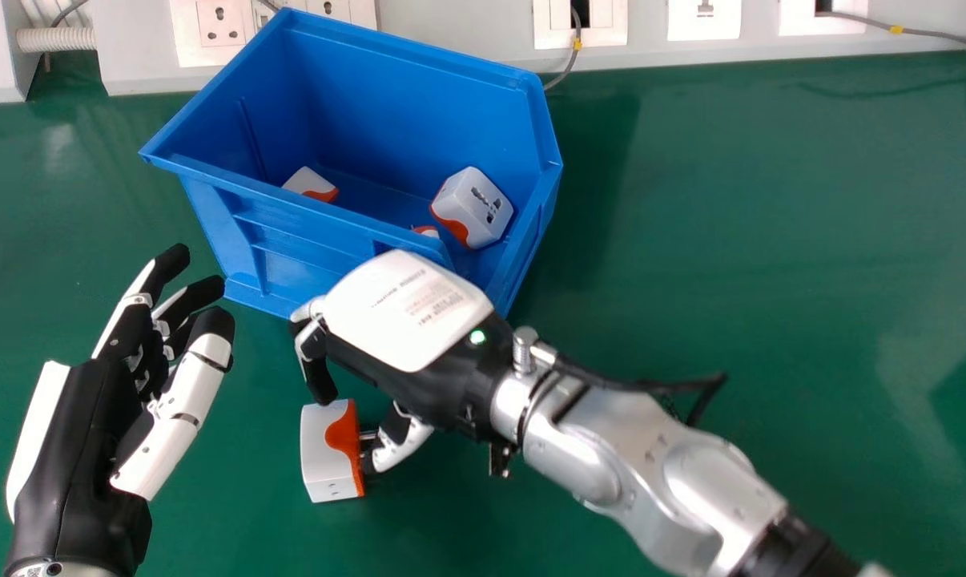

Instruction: Pick all objects and put in blue box

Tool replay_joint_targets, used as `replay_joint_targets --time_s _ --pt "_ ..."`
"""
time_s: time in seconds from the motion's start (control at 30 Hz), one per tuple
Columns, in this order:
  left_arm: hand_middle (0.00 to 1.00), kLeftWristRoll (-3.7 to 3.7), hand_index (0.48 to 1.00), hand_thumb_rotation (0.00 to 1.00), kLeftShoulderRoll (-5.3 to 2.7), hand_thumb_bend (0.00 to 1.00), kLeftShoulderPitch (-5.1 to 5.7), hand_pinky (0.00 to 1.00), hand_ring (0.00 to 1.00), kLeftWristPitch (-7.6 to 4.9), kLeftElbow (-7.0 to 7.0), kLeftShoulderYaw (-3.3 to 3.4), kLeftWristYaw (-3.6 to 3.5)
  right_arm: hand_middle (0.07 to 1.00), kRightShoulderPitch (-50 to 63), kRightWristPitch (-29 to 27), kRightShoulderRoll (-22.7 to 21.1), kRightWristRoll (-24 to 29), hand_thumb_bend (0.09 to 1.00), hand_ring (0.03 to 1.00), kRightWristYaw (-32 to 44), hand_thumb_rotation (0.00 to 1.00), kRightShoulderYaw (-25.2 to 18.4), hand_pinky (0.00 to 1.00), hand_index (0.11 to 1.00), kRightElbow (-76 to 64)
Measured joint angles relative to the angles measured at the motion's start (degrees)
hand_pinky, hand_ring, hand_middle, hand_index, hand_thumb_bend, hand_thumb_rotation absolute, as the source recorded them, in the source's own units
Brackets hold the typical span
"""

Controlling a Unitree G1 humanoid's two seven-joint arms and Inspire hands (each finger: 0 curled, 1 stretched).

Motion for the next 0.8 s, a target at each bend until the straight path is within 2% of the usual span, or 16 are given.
replay_joint_targets --time_s 0.1,0.23,0.63,0.8 --pt "0.88 0.0 0.927 0.6 0.0 0.34 0.01 0.78 0.87 0.0 0.0 0.0 0.02 0.843 2.1 1.9 0.8 0.2 0.678 0.793 -0.2 0.12 -0.3 0.66 0.724 -1.2" --pt "0.88 -0.02 0.928 0.6 0.0 0.34 0.01 0.79 0.87 0.01 -0.01 -0.01 0.01 0.855 4.7 3.9 2.1 0.4 0.729 0.797 -1.8 0.15 -0.9 0.66 0.769 -1.9" --pt "0.88 -0.06 0.93 0.62 0.0 0.36 0.07 0.79 0.87 0.01 0.06 -0.01 -0.27 0.872 12.8 9.8 6.5 2.0 0.783 0.807 -8.6 0.22 -2.4 0.68 0.815 -5.2" --pt "0.88 -0.09 0.931 0.62 0.0 0.36 0.06 0.79 0.87 0.02 0.06 0.01 -0.41 0.877 14.8 10.7 7.0 2.1 0.791 0.809 -9.9 0.24 -2.4 0.68 0.826 -5.5"
